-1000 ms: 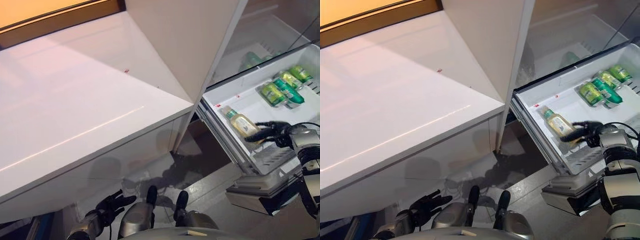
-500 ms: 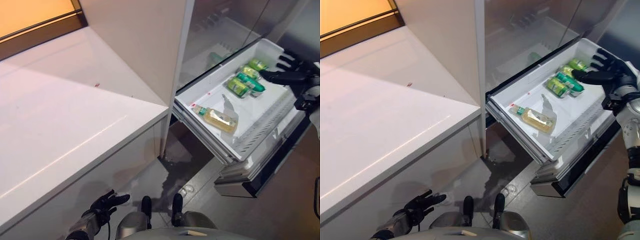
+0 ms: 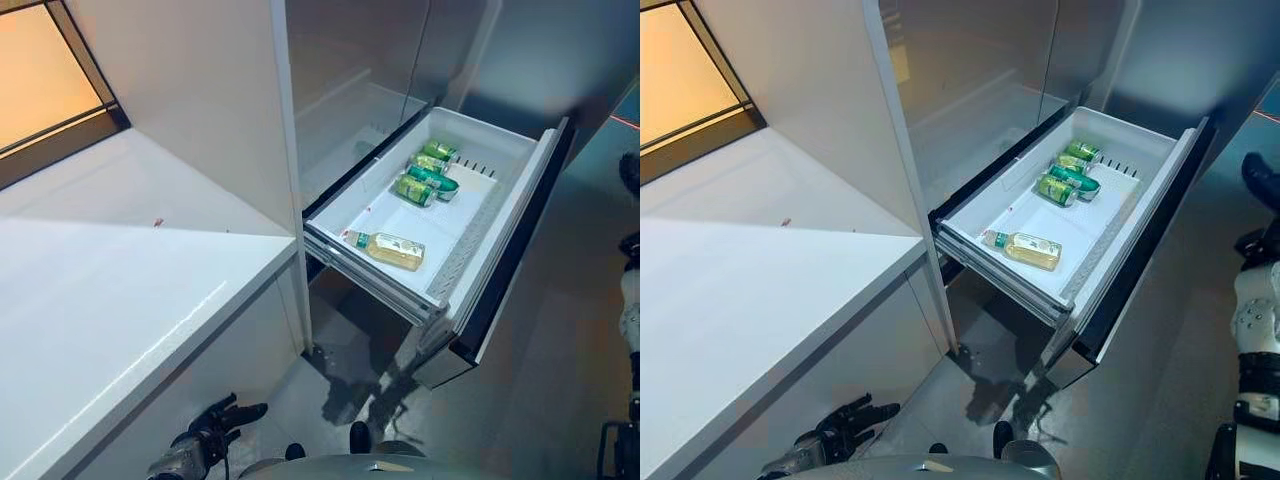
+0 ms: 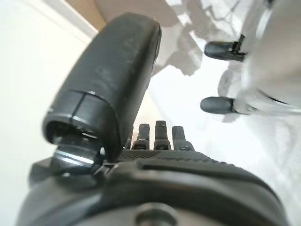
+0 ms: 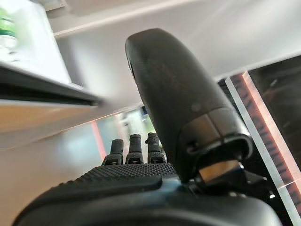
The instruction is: Put drinks into fridge and close the fridge
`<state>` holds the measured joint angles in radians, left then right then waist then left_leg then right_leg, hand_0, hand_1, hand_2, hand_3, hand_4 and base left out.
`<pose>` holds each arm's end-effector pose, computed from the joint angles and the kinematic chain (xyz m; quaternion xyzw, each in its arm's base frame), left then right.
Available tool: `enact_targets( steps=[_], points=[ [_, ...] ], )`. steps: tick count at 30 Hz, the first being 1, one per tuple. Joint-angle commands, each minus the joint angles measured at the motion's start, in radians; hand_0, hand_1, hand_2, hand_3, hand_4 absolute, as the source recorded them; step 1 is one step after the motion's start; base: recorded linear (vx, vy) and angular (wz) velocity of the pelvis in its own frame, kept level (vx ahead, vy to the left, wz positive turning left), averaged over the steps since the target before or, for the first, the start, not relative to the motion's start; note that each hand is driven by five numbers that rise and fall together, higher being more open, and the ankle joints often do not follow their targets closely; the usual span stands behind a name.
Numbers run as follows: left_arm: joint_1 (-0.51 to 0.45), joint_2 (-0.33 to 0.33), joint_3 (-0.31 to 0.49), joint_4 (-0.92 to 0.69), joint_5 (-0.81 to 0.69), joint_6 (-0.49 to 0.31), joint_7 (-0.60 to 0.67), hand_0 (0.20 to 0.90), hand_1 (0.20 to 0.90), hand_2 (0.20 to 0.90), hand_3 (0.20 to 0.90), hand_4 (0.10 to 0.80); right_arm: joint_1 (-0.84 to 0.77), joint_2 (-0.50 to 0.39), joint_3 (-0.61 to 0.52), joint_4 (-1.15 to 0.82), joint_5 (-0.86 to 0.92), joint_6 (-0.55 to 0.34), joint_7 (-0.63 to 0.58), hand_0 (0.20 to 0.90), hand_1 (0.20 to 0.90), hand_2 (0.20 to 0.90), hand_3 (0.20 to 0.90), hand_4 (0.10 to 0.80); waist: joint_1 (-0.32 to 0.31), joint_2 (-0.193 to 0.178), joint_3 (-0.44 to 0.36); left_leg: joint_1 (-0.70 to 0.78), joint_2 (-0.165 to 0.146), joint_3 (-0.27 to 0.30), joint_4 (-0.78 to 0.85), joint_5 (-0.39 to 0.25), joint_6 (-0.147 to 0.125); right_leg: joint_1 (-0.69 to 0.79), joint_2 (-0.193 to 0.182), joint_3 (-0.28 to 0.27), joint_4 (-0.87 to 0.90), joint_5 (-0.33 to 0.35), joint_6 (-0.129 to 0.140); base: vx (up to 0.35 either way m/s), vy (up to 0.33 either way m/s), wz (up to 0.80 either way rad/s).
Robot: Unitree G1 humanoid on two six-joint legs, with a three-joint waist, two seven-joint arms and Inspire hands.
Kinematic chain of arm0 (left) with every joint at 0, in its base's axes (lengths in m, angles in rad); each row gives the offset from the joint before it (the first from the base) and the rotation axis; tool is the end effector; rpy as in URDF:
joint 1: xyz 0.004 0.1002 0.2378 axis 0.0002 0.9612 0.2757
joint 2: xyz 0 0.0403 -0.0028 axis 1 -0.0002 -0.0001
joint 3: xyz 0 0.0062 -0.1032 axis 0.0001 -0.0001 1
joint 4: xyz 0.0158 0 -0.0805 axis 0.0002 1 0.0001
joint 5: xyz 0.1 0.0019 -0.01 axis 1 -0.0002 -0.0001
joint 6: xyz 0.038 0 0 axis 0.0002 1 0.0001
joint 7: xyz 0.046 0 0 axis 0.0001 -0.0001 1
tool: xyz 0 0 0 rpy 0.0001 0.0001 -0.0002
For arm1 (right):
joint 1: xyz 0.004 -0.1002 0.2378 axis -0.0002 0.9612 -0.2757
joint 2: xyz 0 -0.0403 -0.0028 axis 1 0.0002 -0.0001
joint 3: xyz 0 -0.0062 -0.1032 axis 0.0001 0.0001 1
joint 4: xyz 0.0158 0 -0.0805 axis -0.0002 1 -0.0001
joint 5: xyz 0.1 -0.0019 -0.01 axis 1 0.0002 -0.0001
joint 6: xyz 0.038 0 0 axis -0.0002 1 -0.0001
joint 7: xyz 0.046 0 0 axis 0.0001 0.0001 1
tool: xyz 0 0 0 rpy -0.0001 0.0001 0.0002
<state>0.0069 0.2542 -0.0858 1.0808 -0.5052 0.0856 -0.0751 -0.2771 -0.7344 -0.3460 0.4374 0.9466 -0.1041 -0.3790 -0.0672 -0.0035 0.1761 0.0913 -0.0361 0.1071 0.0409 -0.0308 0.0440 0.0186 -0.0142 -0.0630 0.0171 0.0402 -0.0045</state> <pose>0.0916 0.2278 -0.1069 -0.1117 0.5259 0.1224 0.8342 0.2252 -0.3590 0.1366 0.1876 -0.1203 -0.3974 0.8902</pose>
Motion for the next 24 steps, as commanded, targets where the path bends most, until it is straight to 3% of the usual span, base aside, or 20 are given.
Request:
enact_targets(
  steps=[1,4,9,14,24],
  points=[
    [-0.029,0.055,-0.042,0.014,0.004,-0.019,0.013,0.9,0.9,0.9,0.9,0.8,-0.121,-0.047,-0.024,-0.015,0.068,-0.162,0.03,0.9,0.9,0.9,0.9,0.8,0.072,-0.043,0.024,-0.155,-0.055,-0.045,0.282,-0.206,0.053,-0.101,-0.07,-0.01,0.286,-0.175,0.045,-0.384,-0.067,0.09],
    [-0.07,0.048,-0.068,-0.026,-0.038,-0.025,0.038,0.9,0.9,0.9,0.9,0.8,-0.193,-0.049,0.002,0.021,0.131,-0.185,0.025,0.9,0.9,0.9,0.9,0.8,0.087,-0.033,0.107,-0.281,-0.064,-0.042,0.426,-0.241,0.068,-0.212,-0.086,-0.031,0.428,-0.205,0.017,-0.295,-0.039,0.1],
    [-0.071,0.032,-0.075,-0.046,-0.046,-0.03,0.066,0.9,0.9,0.9,0.9,0.8,-0.231,-0.051,0.025,0.058,0.154,-0.182,0.038,0.9,0.9,0.9,0.9,0.8,0.101,-0.022,0.157,-0.384,-0.08,-0.035,0.589,-0.304,0.082,-0.313,-0.099,-0.05,0.61,-0.278,-0.016,-0.084,-0.019,0.2],
    [-0.056,0.027,-0.072,-0.062,-0.069,-0.044,0.067,0.9,0.9,0.9,0.9,0.8,-0.261,-0.053,0.051,0.101,0.188,-0.17,0.086,0.9,0.9,0.9,0.9,0.8,0.111,-0.005,0.195,-0.457,-0.088,-0.043,0.69,-0.326,0.088,-0.396,-0.106,-0.061,0.737,-0.323,-0.045,-0.031,0.0,0.12],
    [-0.032,0.02,-0.057,-0.087,-0.113,-0.055,0.058,0.9,0.9,0.9,0.9,0.8,-0.305,-0.052,0.107,0.1,0.203,-0.114,0.246,0.9,0.9,0.9,0.9,0.8,0.123,0.006,0.223,-0.48,-0.094,-0.063,0.721,-0.322,0.08,-0.426,-0.101,-0.065,0.802,-0.35,-0.066,0.016,0.004,0.01]
  ],
)
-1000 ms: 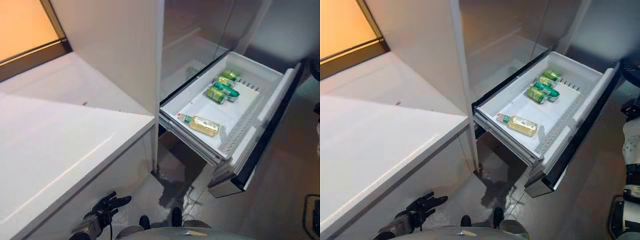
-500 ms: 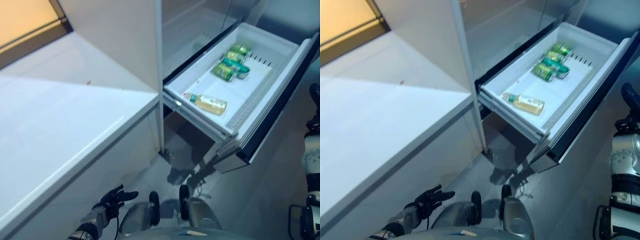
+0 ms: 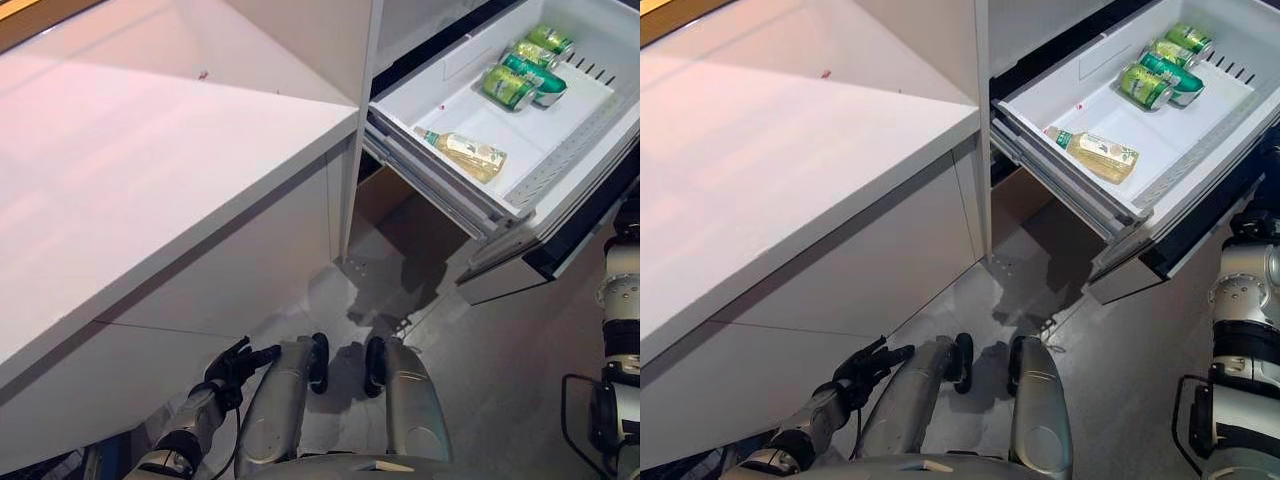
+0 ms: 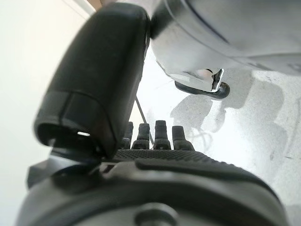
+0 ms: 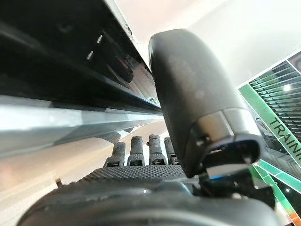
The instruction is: Put drinks into fridge and close the fridge
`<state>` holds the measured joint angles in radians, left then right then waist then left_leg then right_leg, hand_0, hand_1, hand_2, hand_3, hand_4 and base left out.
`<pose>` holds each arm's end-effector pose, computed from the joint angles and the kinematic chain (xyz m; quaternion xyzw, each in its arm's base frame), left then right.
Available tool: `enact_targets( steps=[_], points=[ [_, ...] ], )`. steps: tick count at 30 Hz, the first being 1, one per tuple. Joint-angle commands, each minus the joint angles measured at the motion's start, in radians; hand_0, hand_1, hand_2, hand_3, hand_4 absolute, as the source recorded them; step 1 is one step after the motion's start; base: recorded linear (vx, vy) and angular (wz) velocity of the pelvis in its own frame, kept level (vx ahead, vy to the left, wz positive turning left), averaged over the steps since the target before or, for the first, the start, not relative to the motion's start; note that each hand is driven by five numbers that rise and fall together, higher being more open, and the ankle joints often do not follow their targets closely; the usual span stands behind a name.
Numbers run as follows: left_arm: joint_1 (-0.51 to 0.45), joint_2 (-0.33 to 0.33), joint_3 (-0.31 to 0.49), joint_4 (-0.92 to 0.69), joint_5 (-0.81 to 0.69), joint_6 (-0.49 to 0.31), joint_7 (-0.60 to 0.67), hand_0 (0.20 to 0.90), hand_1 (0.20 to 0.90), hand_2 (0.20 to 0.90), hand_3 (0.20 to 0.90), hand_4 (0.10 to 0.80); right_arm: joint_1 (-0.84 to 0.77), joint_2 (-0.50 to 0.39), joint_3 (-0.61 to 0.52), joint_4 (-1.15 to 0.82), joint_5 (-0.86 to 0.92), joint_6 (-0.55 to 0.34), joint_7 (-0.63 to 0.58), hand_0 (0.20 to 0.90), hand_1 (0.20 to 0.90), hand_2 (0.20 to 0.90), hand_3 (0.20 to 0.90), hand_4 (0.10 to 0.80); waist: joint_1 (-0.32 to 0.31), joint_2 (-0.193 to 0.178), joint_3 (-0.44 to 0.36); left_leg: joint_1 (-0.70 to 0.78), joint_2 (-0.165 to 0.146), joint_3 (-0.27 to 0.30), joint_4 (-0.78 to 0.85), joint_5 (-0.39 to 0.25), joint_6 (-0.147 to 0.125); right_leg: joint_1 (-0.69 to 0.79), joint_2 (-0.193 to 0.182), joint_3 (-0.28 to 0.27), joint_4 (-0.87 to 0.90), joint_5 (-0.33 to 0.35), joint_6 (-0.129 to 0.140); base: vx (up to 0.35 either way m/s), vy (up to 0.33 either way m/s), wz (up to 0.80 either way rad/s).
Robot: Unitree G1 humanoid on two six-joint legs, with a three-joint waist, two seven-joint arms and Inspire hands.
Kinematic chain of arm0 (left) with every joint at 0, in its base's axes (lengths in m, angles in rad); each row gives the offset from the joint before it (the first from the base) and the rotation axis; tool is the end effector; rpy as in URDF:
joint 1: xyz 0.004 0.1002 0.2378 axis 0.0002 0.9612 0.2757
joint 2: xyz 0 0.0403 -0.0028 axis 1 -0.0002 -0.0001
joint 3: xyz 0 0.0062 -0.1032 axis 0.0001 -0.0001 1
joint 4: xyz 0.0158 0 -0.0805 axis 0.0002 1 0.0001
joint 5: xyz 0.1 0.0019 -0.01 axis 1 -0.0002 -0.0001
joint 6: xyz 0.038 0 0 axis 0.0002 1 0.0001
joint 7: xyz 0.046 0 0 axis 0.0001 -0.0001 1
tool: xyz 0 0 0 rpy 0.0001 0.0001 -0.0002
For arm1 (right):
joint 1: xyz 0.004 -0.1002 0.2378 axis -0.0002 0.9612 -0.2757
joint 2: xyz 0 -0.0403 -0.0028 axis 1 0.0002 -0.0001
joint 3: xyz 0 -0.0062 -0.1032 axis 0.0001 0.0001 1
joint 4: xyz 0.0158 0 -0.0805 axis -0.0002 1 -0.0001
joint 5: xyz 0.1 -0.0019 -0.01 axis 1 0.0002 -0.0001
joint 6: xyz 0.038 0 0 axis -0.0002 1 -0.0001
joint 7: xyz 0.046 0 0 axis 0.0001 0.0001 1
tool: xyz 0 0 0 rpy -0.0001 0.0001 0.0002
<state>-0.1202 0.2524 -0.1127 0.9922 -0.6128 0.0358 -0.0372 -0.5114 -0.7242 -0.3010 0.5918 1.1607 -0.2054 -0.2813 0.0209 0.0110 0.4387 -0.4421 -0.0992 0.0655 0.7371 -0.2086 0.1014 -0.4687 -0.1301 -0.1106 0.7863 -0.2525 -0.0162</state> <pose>0.1524 0.2175 -0.0845 -0.1422 0.4169 0.1131 0.8906 0.2597 -0.3524 0.1629 0.3241 -0.2032 -0.3382 0.8598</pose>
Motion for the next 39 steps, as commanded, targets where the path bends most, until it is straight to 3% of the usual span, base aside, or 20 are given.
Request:
enact_targets(
  steps=[1,8,19,27,39],
  points=[
    [0.098,0.022,-0.029,0.0,-0.006,-0.005,0.017,0.9,0.9,0.9,0.9,0.8,-0.071,-0.063,0.068,-0.061,-0.005,-0.005,0.17,0.9,0.9,0.9,0.9,0.8,0.036,-0.009,-0.038,0.055,-0.032,-0.024,0.024,-0.143,0.021,0.064,0.015,-0.019,0.034,-0.058,-0.055,0.074,0.009,0.01],
    [0.134,0.015,-0.031,-0.03,-0.018,-0.009,0.009,0.9,0.9,0.9,0.9,0.8,-0.105,-0.08,0.106,-0.078,0.002,0.041,0.267,0.9,0.9,0.9,0.9,0.8,0.069,-0.01,-0.032,0.075,-0.042,-0.054,-0.009,-0.116,0.009,0.089,0.009,-0.038,0.036,-0.061,-0.056,0.07,0.018,0.03],
    [0.167,0.022,-0.026,-0.017,-0.031,-0.023,-0.01,0.9,0.9,0.9,0.9,0.8,-0.178,-0.093,0.154,-0.027,-0.012,0.054,0.277,0.9,0.9,0.9,0.9,0.8,0.13,0.003,-0.034,0.123,-0.05,-0.112,-0.148,-0.037,-0.009,0.142,-0.006,-0.083,-0.01,-0.052,-0.046,0.068,0.054,0.19],
    [0.19,0.037,0.011,0.005,-0.032,-0.028,-0.019,0.9,0.9,0.9,0.9,0.8,-0.234,-0.069,0.185,0.033,-0.034,0.04,0.264,0.9,0.9,0.9,0.9,0.8,0.204,0.02,-0.057,0.184,-0.062,-0.175,-0.283,0.027,-0.015,0.218,-0.047,-0.142,-0.076,-0.041,-0.019,0.103,0.086,0.34],
    [0.225,0.044,0.051,0.014,0.014,-0.036,-0.037,0.9,0.9,0.9,0.9,0.8,-0.252,-0.044,0.191,0.044,-0.064,0.052,0.24,0.9,0.9,0.9,0.9,0.8,0.254,0.018,-0.093,0.257,-0.054,-0.218,-0.408,0.079,-0.021,0.304,-0.078,-0.184,-0.177,0.004,0.025,0.075,0.052,0.23]
  ],
)
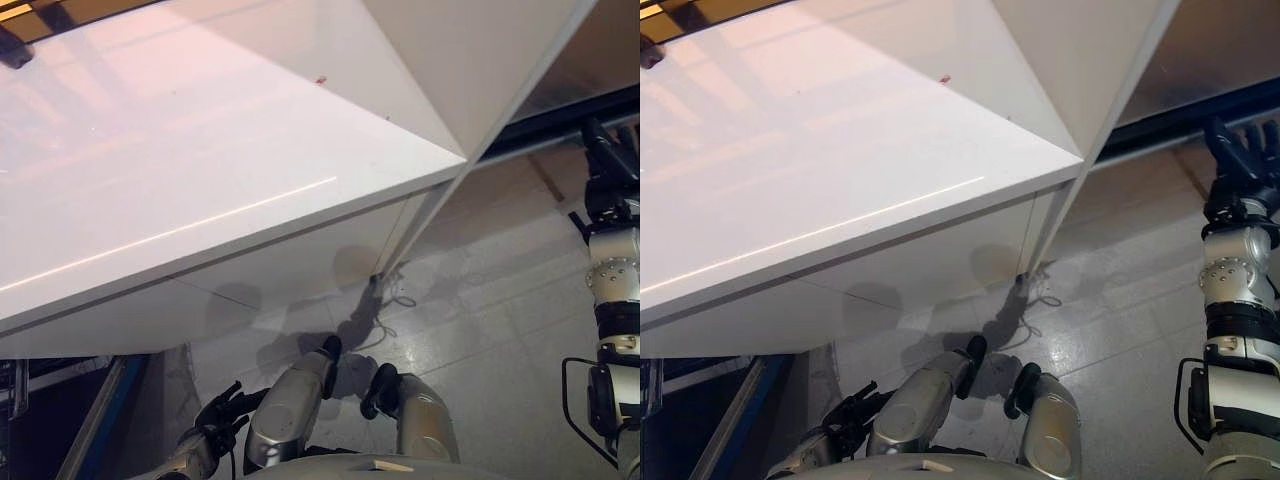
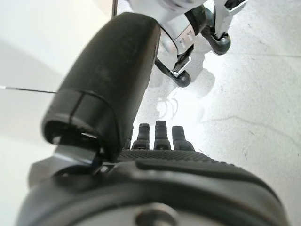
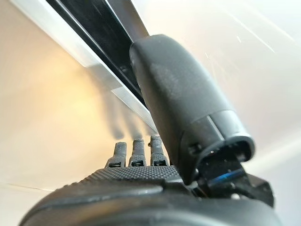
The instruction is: Put drinks into fridge and close the fridge
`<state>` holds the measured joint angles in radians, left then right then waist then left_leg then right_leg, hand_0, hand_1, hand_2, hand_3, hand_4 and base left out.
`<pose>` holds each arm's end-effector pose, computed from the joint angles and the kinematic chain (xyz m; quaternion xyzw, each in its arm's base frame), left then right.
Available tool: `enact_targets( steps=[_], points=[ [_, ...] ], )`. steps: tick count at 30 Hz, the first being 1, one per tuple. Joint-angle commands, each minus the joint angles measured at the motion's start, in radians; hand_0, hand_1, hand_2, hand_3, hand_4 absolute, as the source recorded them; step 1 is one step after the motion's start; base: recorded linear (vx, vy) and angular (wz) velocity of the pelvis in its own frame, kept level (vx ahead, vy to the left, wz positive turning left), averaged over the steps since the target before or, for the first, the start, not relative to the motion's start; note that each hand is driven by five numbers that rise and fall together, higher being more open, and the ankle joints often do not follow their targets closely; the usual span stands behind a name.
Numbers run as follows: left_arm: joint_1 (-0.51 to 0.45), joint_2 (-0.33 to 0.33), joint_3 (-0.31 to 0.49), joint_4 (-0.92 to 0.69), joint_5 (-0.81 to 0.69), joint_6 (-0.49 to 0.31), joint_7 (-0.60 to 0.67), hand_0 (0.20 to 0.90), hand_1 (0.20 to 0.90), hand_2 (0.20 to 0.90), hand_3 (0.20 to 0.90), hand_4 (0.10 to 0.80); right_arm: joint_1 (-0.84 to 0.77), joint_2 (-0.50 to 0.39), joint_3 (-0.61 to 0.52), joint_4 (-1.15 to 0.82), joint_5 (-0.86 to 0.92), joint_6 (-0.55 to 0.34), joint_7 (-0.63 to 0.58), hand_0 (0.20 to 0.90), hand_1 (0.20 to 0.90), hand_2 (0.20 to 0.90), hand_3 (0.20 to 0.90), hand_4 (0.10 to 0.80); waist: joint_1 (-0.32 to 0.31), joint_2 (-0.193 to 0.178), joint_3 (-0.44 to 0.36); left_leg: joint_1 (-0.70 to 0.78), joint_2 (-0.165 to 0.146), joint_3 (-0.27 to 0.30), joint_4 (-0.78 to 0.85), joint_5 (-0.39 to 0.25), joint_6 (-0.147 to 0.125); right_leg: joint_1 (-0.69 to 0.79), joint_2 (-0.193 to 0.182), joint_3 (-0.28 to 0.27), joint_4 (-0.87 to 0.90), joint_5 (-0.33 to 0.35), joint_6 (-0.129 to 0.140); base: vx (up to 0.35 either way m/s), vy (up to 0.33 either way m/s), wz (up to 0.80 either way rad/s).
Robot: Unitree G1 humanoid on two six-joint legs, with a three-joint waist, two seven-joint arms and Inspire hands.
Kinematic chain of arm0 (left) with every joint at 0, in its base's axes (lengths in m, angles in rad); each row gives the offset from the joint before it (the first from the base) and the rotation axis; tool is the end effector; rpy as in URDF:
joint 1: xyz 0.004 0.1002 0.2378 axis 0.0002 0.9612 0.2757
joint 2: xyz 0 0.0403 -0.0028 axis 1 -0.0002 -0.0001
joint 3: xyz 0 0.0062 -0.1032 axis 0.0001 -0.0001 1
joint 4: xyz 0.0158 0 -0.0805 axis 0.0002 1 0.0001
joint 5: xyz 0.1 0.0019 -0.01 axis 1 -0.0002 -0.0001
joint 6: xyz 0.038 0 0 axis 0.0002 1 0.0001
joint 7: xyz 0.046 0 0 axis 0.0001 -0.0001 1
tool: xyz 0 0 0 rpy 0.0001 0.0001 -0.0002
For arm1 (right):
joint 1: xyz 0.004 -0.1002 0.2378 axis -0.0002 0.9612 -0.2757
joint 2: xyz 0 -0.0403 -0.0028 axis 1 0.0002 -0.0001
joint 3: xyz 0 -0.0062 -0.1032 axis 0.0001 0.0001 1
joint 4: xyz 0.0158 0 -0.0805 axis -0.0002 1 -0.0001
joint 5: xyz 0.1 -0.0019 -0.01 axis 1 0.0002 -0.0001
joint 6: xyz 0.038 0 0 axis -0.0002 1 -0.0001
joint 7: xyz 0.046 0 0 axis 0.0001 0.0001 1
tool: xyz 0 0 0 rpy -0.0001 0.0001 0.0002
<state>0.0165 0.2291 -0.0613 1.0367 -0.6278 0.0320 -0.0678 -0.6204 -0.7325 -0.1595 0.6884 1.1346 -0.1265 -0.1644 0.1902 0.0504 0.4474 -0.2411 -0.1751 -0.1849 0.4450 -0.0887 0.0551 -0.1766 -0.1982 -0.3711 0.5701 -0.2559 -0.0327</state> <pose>0.0977 0.2210 -0.1049 -0.1757 0.4758 0.1535 0.8480 0.2844 -0.3351 0.1650 0.2870 -0.1530 -0.2535 0.9110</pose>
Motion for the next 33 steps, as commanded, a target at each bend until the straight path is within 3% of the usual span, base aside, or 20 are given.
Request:
enact_targets(
  steps=[1,9,19,27,33],
  points=[
    [0.088,0.068,-0.001,-0.031,0.03,-0.035,-0.007,0.9,0.9,0.9,0.9,0.8,-0.145,-0.034,0.049,-0.052,-0.038,-0.028,0.118,0.9,0.9,0.9,0.9,0.8,0.087,-0.024,-0.103,0.061,0.024,0.031,-0.127,-0.037,0.025,0.019,-0.011,0.076,0.024,0.017,0.046,0.021,0.012,0.15],
    [0.084,0.082,0.003,-0.024,0.056,-0.043,-0.008,0.9,0.9,0.9,0.9,0.8,-0.139,-0.036,0.045,-0.059,-0.029,-0.034,0.108,0.9,0.9,0.9,0.9,0.8,0.084,-0.041,-0.108,0.075,0.035,0.035,-0.153,-0.031,0.027,0.037,0.002,0.08,-0.041,0.06,0.066,-0.001,-0.022,0.02],
    [0.058,0.108,-0.005,-0.028,0.109,-0.036,0.013,0.9,0.9,0.9,0.9,0.8,-0.07,-0.012,0.063,-0.155,-0.059,-0.062,0.125,0.9,0.9,0.9,0.9,0.8,0.019,-0.089,-0.143,0.12,0.056,0.099,-0.191,-0.045,0.026,0.086,0.064,0.124,-0.213,0.122,0.086,-0.091,-0.067,-0.18],
    [0.017,0.092,-0.004,-0.029,0.118,-0.002,0.029,0.9,0.9,0.9,0.9,0.8,0.127,0.041,0.077,-0.29,-0.183,0.039,0.18,0.9,0.9,0.9,0.9,0.8,-0.08,-0.115,-0.259,0.203,0.089,0.176,-0.289,-0.043,0.005,0.144,0.113,0.197,-0.381,0.161,0.093,-0.102,-0.06,-0.43],
    [0.016,0.061,0.007,-0.011,0.117,-0.006,-0.008,0.9,0.9,0.9,0.9,0.8,0.359,0.171,0.065,-0.302,-0.255,0.102,0.272,0.9,0.9,0.9,0.9,0.8,-0.149,-0.107,-0.335,0.26,0.107,0.234,-0.371,-0.023,-0.015,0.176,0.148,0.239,-0.47,0.184,0.088,-0.071,-0.062,-0.34]
  ],
)
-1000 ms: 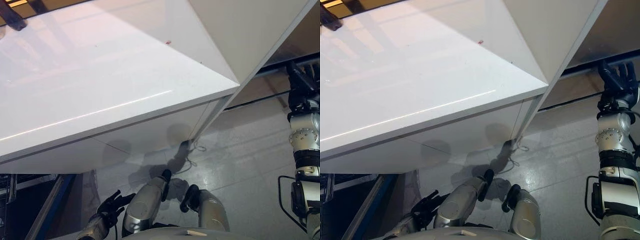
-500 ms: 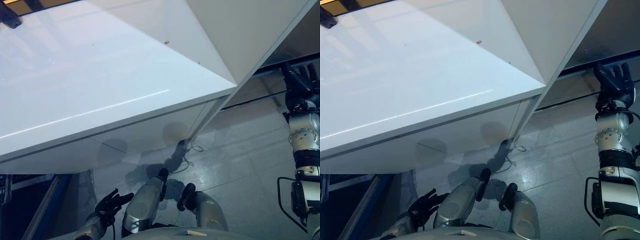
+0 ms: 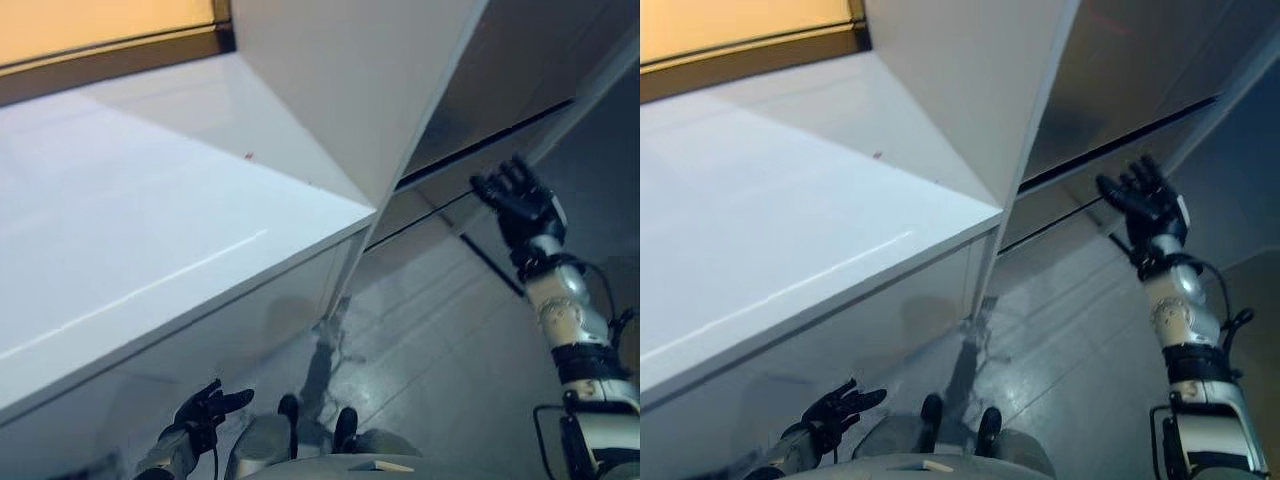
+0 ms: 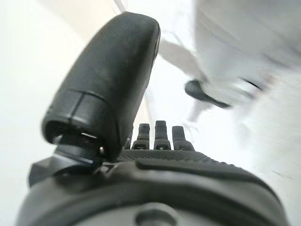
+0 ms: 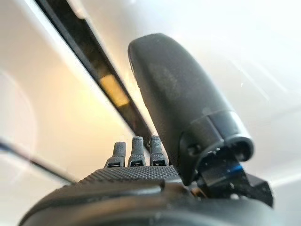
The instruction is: Put drinks into fridge and close the fridge
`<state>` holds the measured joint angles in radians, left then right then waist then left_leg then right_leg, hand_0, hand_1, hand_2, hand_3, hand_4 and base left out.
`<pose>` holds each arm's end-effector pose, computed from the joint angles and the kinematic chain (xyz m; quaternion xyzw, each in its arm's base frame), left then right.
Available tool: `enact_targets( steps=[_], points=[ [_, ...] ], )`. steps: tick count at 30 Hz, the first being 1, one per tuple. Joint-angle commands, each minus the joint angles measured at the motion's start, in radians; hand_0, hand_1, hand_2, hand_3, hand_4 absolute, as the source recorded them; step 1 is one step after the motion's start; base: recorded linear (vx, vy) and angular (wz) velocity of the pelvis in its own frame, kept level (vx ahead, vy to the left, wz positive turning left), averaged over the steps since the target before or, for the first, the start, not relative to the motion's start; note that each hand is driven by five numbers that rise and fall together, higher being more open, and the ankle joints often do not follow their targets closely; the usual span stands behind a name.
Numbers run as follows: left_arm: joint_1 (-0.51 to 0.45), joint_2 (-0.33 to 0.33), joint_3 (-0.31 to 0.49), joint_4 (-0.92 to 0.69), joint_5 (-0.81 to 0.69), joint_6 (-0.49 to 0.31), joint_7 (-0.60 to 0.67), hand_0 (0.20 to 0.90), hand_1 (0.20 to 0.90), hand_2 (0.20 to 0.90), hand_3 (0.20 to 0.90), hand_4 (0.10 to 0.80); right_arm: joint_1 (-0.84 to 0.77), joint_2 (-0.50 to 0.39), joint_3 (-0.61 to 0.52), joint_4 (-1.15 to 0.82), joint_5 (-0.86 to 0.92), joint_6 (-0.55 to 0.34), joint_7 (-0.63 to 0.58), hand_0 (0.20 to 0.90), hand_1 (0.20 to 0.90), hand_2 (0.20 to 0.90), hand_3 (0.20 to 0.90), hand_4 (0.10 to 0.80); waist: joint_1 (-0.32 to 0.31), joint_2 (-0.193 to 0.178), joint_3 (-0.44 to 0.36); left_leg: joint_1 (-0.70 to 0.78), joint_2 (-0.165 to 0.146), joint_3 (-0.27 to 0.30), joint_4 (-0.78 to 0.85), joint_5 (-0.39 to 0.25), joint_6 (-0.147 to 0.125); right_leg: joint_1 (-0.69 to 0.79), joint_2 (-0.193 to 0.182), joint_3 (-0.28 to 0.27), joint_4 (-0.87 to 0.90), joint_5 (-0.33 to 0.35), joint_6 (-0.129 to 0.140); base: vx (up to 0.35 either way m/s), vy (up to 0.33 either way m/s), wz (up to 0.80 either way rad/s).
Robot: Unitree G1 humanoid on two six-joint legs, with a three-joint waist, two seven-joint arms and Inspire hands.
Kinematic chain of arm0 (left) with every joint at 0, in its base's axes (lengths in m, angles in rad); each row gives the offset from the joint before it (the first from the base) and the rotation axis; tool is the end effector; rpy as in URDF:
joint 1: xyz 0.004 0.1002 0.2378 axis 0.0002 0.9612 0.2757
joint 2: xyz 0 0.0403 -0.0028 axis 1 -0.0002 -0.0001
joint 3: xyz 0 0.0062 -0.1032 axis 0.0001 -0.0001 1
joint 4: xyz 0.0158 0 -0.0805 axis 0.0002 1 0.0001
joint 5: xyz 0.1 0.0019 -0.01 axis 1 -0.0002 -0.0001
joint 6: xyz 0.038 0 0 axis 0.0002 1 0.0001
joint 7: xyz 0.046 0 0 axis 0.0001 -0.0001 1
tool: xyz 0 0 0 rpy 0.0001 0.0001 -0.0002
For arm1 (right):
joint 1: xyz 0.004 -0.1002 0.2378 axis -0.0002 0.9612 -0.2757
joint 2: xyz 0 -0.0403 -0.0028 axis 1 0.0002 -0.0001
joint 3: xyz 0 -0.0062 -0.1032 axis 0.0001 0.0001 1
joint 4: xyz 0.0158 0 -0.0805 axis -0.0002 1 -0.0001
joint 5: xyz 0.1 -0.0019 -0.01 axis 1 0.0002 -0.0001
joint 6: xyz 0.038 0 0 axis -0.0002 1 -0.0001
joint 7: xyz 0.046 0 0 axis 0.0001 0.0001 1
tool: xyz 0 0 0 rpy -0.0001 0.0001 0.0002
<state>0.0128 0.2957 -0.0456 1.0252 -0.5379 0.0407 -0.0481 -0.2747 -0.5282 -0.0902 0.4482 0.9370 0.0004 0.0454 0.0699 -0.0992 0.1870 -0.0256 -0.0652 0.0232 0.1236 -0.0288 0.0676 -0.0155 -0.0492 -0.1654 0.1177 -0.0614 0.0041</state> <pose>0.1007 0.2444 -0.0974 -0.1089 0.4766 0.1599 0.8576 0.2476 -0.2826 0.0676 0.2246 0.0121 -0.0941 0.9698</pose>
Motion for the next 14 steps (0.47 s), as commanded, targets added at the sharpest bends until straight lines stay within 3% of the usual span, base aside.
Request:
enact_targets(
  steps=[1,6,14],
  points=[
    [0.022,-0.013,-0.008,0.004,0.026,-0.014,-0.034,0.9,0.9,0.9,0.9,0.8,0.066,-0.004,-0.003,-0.039,-0.069,-0.013,0.087,0.9,0.9,0.9,0.9,0.8,-0.041,0.047,-0.086,0.058,0.0,0.039,-0.067,-0.078,-0.033,0.024,0.005,0.035,-0.035,-0.007,0.051,-0.068,-0.062,-0.32],
    [0.017,-0.025,-0.012,0.021,0.035,-0.002,-0.048,0.9,0.9,0.9,0.9,0.8,0.184,0.097,0.041,0.098,-0.159,0.031,0.115,0.9,0.9,0.9,0.9,0.8,-0.073,0.059,-0.11,0.092,0.011,0.068,-0.108,-0.063,-0.043,0.05,0.022,0.037,-0.065,-0.003,0.047,-0.065,-0.051,-0.24],
    [-0.011,-0.037,-0.011,0.091,0.027,0.007,-0.051,0.9,0.9,0.9,0.9,0.8,0.239,0.184,0.068,0.519,-0.312,0.09,0.159,0.9,0.9,0.9,0.9,0.8,-0.082,0.074,-0.119,0.121,0.017,0.072,-0.128,-0.054,-0.046,0.086,0.033,0.034,-0.088,-0.005,0.04,-0.005,-0.013,-0.01]
  ],
)
